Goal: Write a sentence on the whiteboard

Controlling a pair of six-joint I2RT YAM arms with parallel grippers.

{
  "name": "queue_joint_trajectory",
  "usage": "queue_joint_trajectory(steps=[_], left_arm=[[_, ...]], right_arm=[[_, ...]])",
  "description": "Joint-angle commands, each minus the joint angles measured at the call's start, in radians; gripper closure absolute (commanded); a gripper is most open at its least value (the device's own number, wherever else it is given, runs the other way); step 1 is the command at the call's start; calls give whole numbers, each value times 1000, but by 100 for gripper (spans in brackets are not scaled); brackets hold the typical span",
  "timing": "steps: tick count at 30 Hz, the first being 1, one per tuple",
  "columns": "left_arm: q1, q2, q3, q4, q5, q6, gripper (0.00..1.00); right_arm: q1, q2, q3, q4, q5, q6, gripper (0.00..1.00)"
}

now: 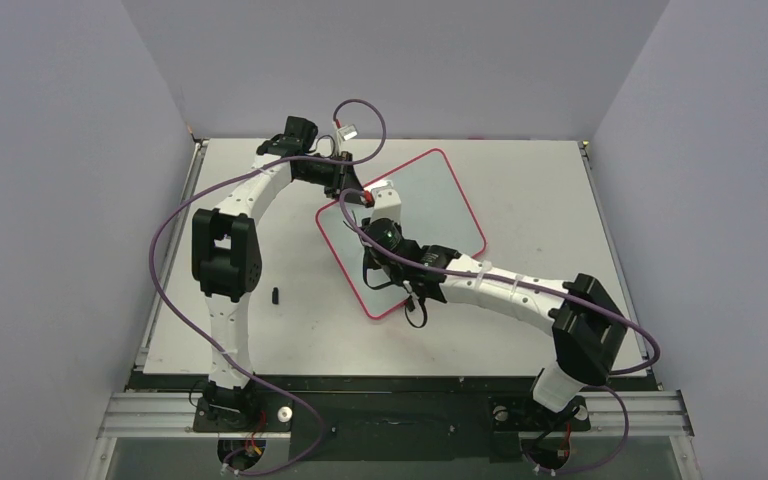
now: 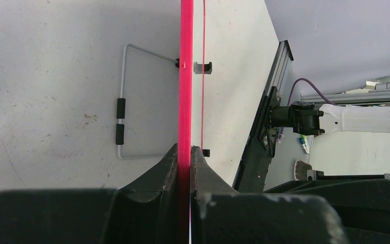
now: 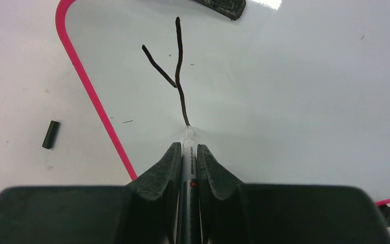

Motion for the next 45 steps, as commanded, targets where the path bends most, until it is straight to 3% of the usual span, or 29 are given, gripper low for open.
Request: queue_joint_trajectory(steps=[1, 12, 25, 45], left_arm=[[-23, -70, 25, -20, -57, 63, 100], [-29, -70, 39, -46, -75, 96, 100], [-45, -71, 47, -66, -92, 106, 100], [-49, -73, 56, -40, -122, 75, 100]], right_arm=[[9, -58, -16, -24, 26, 17, 100], [0, -141, 17, 6, 24, -29, 100], [-111, -41, 137, 6, -66, -63, 100], [-106, 38, 143, 24, -106, -39, 100]])
